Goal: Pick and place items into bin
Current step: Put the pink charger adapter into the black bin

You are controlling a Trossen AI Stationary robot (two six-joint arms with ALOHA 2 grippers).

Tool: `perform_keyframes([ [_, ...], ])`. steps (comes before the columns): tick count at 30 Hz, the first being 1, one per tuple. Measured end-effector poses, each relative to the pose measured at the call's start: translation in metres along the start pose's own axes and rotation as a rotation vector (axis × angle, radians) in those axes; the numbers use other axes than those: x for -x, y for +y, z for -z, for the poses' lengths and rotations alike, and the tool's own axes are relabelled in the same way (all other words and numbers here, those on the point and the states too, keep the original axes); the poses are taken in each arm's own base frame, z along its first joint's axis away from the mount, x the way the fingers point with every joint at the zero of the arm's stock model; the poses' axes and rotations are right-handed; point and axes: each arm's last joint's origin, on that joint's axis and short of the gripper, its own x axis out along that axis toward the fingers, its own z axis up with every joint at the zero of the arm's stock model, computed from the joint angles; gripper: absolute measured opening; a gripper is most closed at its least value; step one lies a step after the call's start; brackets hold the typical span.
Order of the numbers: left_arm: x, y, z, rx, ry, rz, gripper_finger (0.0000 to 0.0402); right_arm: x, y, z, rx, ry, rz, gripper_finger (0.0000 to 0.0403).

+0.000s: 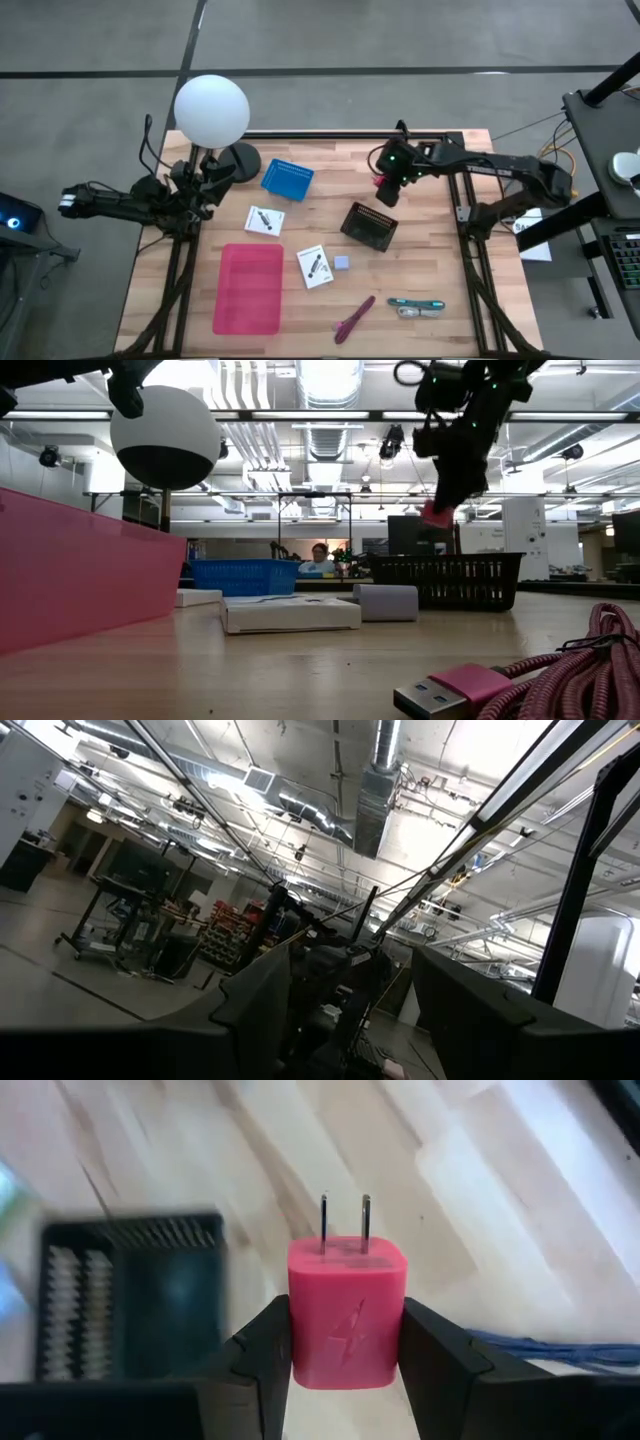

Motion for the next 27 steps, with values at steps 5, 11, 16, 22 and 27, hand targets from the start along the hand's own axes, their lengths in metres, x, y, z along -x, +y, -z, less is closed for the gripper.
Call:
perform_keyframes([
  [5,0.000,0.000,0.000,0.000,0.000,-0.001,0.0196,0.015,0.005,-0.001,-0.206,-0.083,-0.041,0.0136],
  [11,0.000,0.000,0.000,-0.001,0.001,0.000,0.0196,0.021,0.016,-0.002,-0.443,-0.119,-0.107,0.0136],
  [16,0.000,0.000,0.000,-0.001,0.001,-0.001,0.0196,0.018,0.026,0.000,-0.533,-0.096,-0.129,0.0136],
  [22,0.000,0.000,0.000,-0.001,0.001,-0.001,0.0196,0.015,0.046,0.000,-0.478,-0.101,-0.181,0.0136],
  [27,0.000,0.000,0.000,-0.001,0.002,-0.001,0.0196,0.005,0.067,0.005,-0.403,-0.059,-0.201,0.0136],
])
